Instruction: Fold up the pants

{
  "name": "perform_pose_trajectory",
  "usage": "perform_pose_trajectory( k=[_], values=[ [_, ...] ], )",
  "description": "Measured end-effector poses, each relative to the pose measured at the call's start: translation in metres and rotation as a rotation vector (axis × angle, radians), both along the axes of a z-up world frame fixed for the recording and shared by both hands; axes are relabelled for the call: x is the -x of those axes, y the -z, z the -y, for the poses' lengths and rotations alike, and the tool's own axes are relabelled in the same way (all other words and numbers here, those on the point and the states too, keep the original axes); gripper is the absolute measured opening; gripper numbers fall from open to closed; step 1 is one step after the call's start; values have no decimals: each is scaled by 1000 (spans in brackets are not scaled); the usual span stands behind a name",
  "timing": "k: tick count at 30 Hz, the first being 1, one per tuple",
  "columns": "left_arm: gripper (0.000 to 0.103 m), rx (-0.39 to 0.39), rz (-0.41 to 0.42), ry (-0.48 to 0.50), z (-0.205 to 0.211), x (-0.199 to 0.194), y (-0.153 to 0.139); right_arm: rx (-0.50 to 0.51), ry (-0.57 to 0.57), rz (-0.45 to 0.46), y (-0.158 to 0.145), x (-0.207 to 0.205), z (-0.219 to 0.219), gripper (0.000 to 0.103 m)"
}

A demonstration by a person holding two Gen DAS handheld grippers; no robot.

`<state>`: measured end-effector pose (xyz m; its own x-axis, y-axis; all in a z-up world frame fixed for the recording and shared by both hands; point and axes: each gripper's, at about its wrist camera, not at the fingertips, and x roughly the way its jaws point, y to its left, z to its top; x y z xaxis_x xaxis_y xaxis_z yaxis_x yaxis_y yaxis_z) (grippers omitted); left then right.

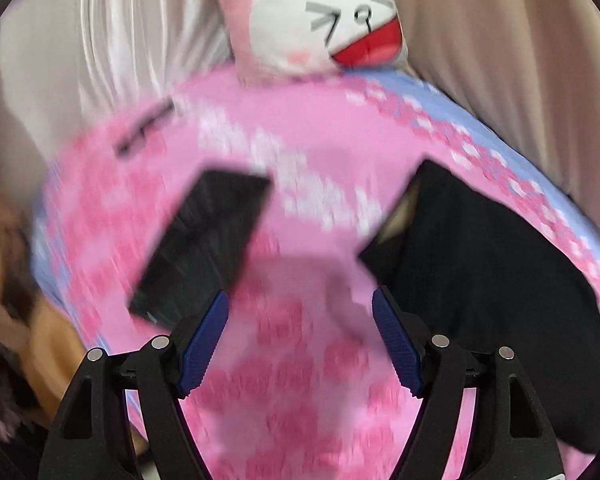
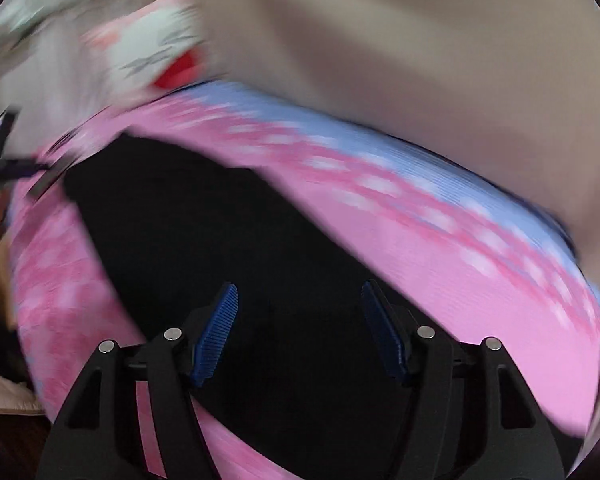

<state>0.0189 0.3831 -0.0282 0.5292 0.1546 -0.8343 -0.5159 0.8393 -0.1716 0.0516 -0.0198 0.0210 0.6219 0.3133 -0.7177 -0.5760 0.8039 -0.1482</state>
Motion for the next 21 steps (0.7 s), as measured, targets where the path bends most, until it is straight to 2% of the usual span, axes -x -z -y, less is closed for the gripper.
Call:
perform_pose_trajectory(
  k=[2,4,5,6,8,9,10,11,12,15,17,18,19,20,21],
  values=[
    [72,145,20,44,4,10,11,36,-104,1,9,1,-50,63],
    [72,310,33,107,11,3,25,32,-166,-13,14,6,-81,63],
    [72,370,31,133,13,-3,31,20,-189,-33,17,5,-92,63],
    [72,395,23,150,18,-12,37,10,-205,-53,21,7,-103,63],
    [72,278,34,151,26,-25,30,8,-206,-71,24,14,-110,63],
    [68,219,41,155,30,-32,28,12,-199,-81,26,17,-110,63],
    [34,177,51,164,32,-38,26,15,-189,-83,26,19,-106,63],
    [17,164,56,216,35,-47,24,19,-172,-89,27,21,-102,63],
    [17,160,61,252,35,-54,21,23,-153,-92,28,24,-96,63],
    [15,-37,178,359,38,-71,-28,24,-72,-87,23,22,-75,63],
    [18,-143,284,468,43,-73,-67,7,-13,-72,18,19,-59,63],
    [29,-196,291,506,44,-73,-73,-2,6,-70,15,18,-52,63],
    [55,-280,256,523,45,-74,-71,-10,23,-68,14,17,-46,64],
    [70,-357,195,501,40,-75,-61,-14,45,-62,14,17,-38,65],
    [80,-419,125,461,35,-76,-47,-14,65,-59,15,17,-32,67]
  ],
)
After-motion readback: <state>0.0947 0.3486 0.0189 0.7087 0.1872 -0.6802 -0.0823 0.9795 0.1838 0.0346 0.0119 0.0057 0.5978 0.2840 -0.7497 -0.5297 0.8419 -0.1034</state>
